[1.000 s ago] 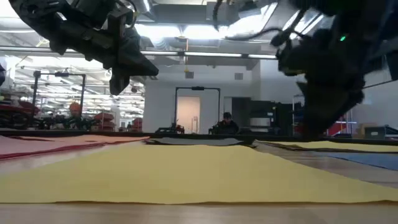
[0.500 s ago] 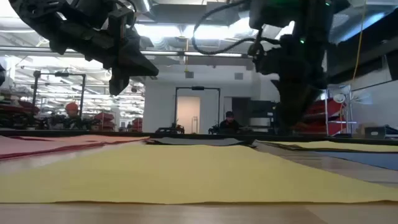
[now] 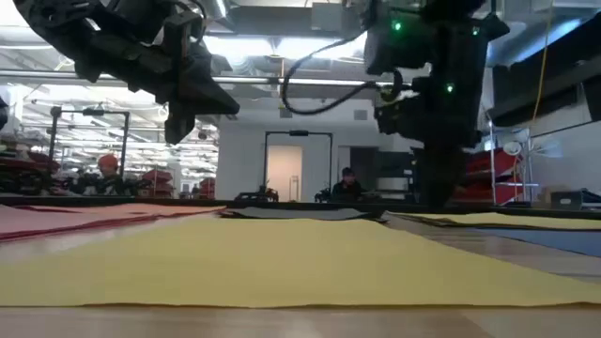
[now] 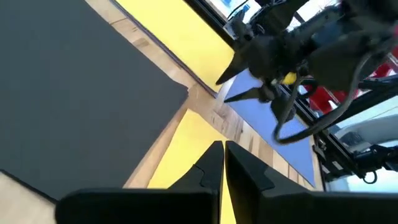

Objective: Organize paper
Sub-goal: Stack the yellow color paper on top of the other yellow color paper

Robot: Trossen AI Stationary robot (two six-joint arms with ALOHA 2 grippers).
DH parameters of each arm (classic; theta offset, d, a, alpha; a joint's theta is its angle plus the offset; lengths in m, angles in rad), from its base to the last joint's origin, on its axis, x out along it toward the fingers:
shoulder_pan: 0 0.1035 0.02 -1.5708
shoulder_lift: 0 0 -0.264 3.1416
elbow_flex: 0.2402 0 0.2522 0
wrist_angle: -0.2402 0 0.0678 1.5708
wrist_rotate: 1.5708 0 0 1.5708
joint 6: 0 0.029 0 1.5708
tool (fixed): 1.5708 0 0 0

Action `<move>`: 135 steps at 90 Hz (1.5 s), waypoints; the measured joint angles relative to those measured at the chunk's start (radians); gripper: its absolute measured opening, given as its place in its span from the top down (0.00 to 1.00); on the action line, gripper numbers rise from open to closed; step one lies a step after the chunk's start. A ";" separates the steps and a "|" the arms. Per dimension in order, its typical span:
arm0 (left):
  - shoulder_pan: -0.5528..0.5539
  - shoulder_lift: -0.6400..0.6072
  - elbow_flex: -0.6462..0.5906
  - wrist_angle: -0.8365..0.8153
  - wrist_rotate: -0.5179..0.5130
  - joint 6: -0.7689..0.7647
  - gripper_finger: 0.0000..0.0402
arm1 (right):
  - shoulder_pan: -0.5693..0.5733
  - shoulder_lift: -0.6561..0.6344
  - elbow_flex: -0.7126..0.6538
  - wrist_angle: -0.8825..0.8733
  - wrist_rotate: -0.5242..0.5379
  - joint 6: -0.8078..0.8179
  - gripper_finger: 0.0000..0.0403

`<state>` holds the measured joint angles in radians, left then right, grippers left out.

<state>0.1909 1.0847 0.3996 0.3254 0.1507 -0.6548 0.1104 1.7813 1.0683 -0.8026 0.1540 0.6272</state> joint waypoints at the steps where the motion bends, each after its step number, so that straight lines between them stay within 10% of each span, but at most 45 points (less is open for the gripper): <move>1: 0.000 0.000 0.000 0.000 0.003 0.000 1.00 | 0.000 0.004 0.000 0.001 -0.001 -0.003 0.59; 39: -0.001 0.000 0.000 -0.003 0.011 -0.003 1.00 | -0.008 0.048 0.000 0.041 -0.005 -0.042 0.63; 87: -0.001 0.000 0.000 -0.002 0.011 -0.041 1.00 | -0.013 0.052 -0.002 0.043 0.071 -0.057 0.99; 135: -0.001 0.000 0.000 -0.001 0.011 -0.052 1.00 | 0.000 0.053 0.023 -0.045 0.091 0.020 0.61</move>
<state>0.1898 1.0847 0.3996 0.3241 0.1616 -0.7071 0.1108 1.8347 1.0916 -0.8479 0.2446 0.6470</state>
